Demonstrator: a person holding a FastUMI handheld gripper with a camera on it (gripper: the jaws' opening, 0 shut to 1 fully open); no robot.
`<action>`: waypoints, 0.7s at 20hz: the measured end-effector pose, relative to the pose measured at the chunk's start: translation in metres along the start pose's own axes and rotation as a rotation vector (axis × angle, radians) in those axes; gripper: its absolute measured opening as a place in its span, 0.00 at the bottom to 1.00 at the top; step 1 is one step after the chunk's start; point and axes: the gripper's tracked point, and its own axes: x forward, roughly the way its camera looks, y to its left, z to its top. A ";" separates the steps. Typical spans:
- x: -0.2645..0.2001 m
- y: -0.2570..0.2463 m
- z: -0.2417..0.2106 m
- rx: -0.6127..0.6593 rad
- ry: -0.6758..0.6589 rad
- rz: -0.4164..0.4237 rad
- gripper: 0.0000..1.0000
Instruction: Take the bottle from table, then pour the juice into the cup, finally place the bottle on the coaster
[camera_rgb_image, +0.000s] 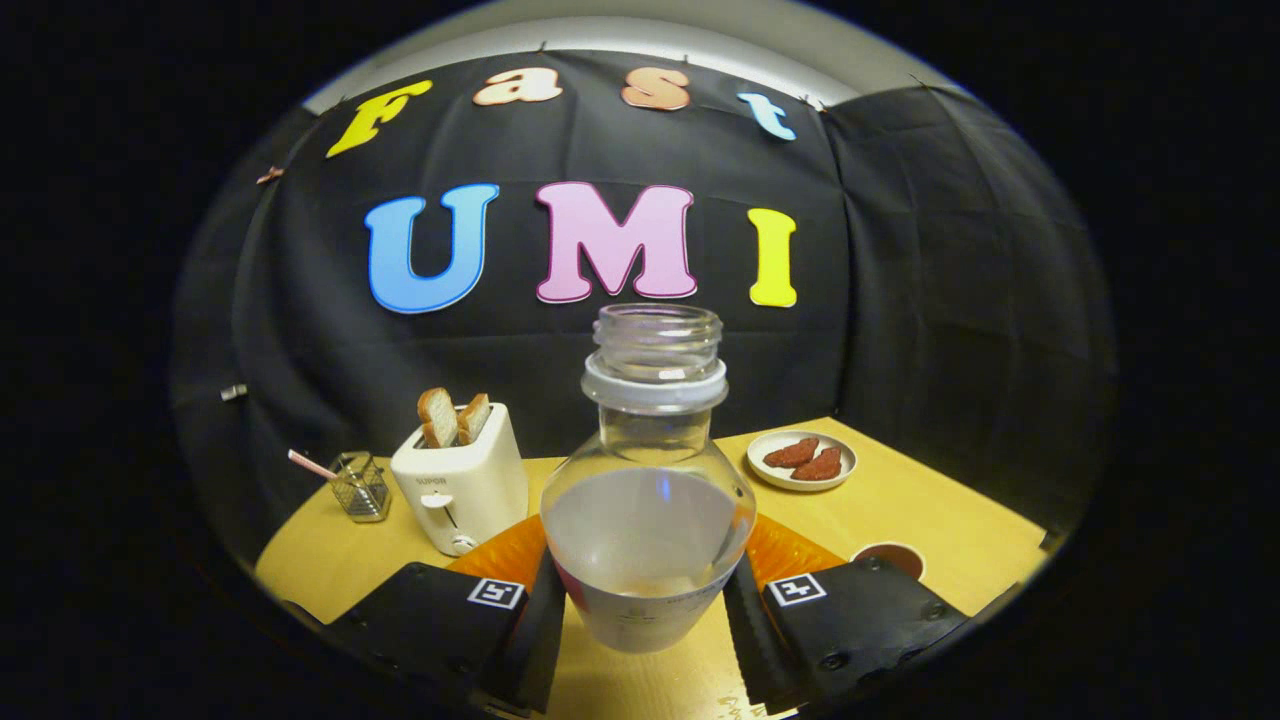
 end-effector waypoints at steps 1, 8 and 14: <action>0.006 0.003 0.003 -0.028 -0.008 0.014 0.73; 0.059 0.011 -0.003 -0.128 -0.027 0.022 0.74; 0.099 0.008 -0.040 -0.162 0.028 0.006 0.74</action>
